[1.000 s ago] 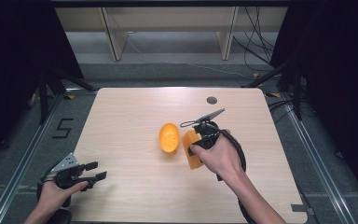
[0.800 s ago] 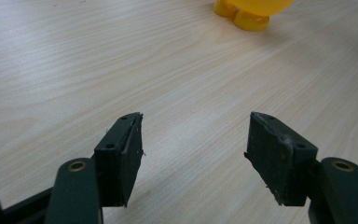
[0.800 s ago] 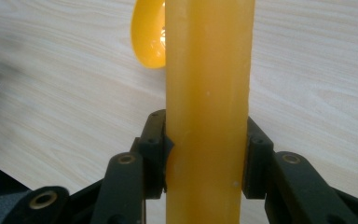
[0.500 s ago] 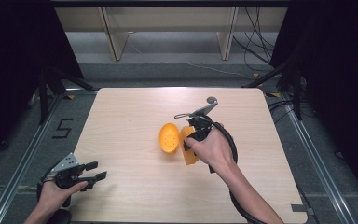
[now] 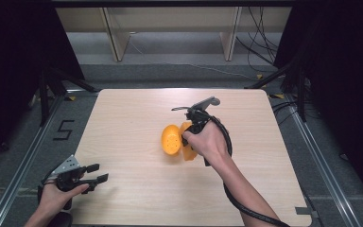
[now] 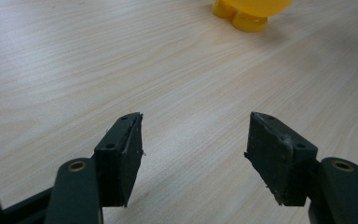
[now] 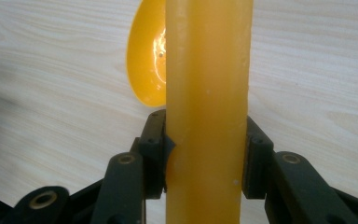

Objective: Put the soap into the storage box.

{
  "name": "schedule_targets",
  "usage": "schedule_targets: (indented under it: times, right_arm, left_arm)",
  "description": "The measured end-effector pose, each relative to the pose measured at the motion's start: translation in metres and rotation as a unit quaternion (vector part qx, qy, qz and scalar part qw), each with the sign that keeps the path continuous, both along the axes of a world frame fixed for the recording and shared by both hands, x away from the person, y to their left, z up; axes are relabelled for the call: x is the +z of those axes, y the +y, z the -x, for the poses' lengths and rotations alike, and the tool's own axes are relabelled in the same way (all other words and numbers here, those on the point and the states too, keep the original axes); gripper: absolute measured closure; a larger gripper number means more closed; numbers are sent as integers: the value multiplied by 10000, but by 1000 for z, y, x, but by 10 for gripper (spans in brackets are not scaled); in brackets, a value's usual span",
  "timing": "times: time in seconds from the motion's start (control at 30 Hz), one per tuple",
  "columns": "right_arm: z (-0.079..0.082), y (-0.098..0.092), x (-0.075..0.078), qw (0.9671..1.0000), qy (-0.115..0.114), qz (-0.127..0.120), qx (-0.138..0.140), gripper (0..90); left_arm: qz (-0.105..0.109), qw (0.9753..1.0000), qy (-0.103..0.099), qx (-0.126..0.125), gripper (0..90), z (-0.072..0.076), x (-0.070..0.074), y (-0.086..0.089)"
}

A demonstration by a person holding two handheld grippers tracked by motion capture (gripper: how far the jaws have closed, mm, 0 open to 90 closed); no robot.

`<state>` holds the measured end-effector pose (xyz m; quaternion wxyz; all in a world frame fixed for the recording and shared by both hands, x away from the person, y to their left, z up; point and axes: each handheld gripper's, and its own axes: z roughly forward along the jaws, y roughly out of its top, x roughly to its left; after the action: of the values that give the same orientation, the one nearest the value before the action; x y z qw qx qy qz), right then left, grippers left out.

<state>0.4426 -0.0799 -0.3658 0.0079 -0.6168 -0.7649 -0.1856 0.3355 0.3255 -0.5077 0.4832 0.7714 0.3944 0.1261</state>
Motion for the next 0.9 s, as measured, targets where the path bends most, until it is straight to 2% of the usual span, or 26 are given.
schedule_targets:
  times: [0.03,0.1,0.13,0.17,0.2,0.4,0.47,0.5,0.53,0.63,0.67,0.7,0.73,0.77,0.8,0.87,0.9]
  right_arm:
    - [0,1,0,10000,17,-6,-79,615]
    - [-2,2,1,10000,49,16,-42,615]
    - [-3,1,0,10000,-27,7,3,615]
    - [-3,3,2,10000,33,-51,-73,615]
    - [-4,2,1,10000,-67,-38,-13,615]
    - [-5,6,3,9999,-34,-74,-108,616]
    - [-7,6,0,9992,-367,-127,30,616]
    - [-6,9,2,9994,-242,-107,-203,616]
    - [-7,9,1,9991,-411,-127,-53,616]
    - [-7,12,1,9992,-352,-94,-162,616]
    - [-7,13,0,9990,-382,-135,-200,616]
    - [-7,16,0,9987,-460,-219,-98,616]
    - [-8,16,-1,9985,-507,-187,-82,616]
    - [-7,19,1,9987,-421,-219,-172,616]
    - [-7,20,1,9989,-380,-249,-145,616]
    - [-9,22,-1,9987,-463,-217,-92,616]
    - [-9,24,0,9988,-379,-250,-159,615]
  left_arm:
    - [4,10000,-1,1,353,0,0,0]
    - [5,10000,1,0,353,0,0,0]
    - [-27,10000,-4,-8,353,0,0,1]
    - [-19,10000,-1,-9,353,0,0,1]
    - [8,10000,1,0,353,0,0,0]
    - [10,10000,1,3,353,0,0,0]
    - [18,10000,-2,2,353,0,0,0]
    - [17,10000,-3,-2,353,0,0,0]
    - [15,10000,-2,0,353,0,0,0]
    - [16,10000,-2,-4,353,0,0,0]
    - [9,10000,1,1,353,0,0,0]
    - [29,10000,5,-23,353,0,0,0]
    - [16,10000,1,-5,353,0,0,0]
    - [24,10000,0,-8,353,0,0,0]
    - [24,10000,0,-8,353,0,0,0]
    - [28,10000,11,-34,353,0,0,0]
    - [32,10000,8,-33,353,0,0,0]
